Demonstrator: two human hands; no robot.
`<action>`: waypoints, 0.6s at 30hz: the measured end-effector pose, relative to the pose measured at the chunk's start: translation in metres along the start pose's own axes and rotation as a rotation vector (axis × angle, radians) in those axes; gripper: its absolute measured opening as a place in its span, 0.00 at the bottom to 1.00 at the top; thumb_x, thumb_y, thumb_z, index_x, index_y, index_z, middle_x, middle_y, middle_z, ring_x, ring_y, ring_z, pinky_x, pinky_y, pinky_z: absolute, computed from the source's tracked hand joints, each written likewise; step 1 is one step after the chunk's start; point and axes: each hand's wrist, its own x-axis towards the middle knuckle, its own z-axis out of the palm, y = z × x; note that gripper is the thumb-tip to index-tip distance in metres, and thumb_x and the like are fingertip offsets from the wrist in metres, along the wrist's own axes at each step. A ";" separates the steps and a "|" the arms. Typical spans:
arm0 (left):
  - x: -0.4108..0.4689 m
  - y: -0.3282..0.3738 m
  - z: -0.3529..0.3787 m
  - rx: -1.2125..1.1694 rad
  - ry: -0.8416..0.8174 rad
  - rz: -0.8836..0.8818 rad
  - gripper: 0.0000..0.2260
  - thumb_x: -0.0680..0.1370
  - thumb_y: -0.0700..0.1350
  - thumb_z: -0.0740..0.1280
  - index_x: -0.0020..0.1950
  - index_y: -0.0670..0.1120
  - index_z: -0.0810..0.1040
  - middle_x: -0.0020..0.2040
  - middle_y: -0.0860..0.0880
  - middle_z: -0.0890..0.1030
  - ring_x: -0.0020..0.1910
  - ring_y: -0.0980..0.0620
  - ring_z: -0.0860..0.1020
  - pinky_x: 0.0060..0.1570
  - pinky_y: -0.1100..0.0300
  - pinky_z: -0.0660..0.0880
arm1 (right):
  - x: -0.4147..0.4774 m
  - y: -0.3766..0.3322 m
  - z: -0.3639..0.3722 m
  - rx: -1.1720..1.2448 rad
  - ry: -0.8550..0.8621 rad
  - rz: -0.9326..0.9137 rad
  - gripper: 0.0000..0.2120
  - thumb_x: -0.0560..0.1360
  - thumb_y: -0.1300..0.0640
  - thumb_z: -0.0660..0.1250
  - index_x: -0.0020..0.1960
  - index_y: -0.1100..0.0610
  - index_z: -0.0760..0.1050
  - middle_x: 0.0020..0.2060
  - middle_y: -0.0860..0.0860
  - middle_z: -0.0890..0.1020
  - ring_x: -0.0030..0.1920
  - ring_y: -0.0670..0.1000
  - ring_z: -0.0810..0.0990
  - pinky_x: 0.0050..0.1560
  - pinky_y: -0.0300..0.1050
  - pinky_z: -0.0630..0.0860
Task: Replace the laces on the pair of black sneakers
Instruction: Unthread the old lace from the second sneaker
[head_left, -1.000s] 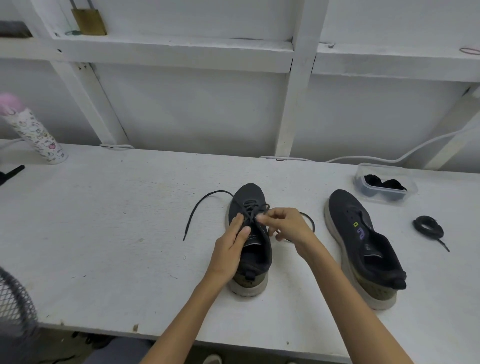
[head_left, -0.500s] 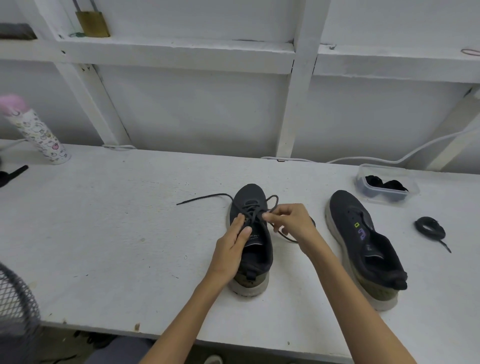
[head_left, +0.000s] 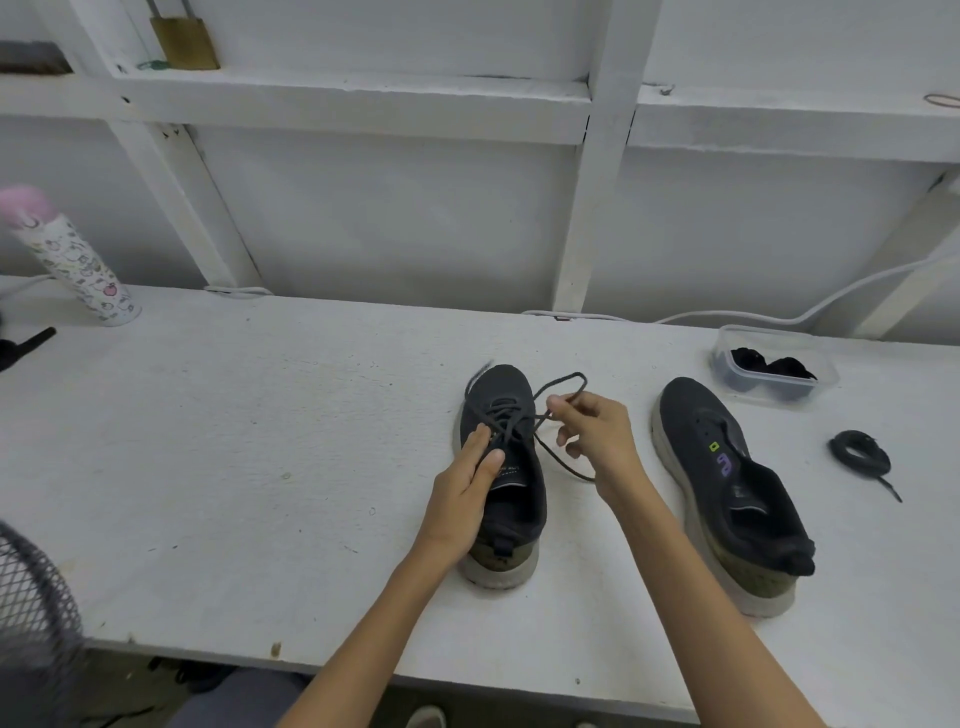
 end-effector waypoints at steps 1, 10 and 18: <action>0.000 0.000 0.000 -0.005 0.003 -0.003 0.22 0.83 0.50 0.60 0.77 0.49 0.63 0.75 0.55 0.65 0.74 0.59 0.61 0.71 0.67 0.58 | -0.002 0.000 0.000 -0.006 -0.040 0.030 0.08 0.76 0.57 0.71 0.43 0.62 0.79 0.36 0.50 0.81 0.28 0.47 0.73 0.27 0.38 0.66; 0.000 0.001 0.000 0.011 -0.006 0.010 0.22 0.83 0.50 0.59 0.77 0.48 0.62 0.76 0.54 0.65 0.75 0.58 0.61 0.75 0.61 0.58 | -0.004 -0.001 0.001 -0.030 0.017 -0.029 0.09 0.76 0.60 0.71 0.39 0.64 0.76 0.33 0.52 0.78 0.26 0.47 0.70 0.25 0.36 0.64; -0.001 0.001 0.000 0.003 0.007 0.009 0.22 0.83 0.49 0.59 0.77 0.47 0.62 0.76 0.53 0.64 0.76 0.58 0.60 0.74 0.63 0.57 | -0.013 0.001 0.005 -0.198 -0.188 0.037 0.10 0.73 0.57 0.75 0.40 0.63 0.79 0.27 0.50 0.77 0.25 0.45 0.72 0.26 0.35 0.65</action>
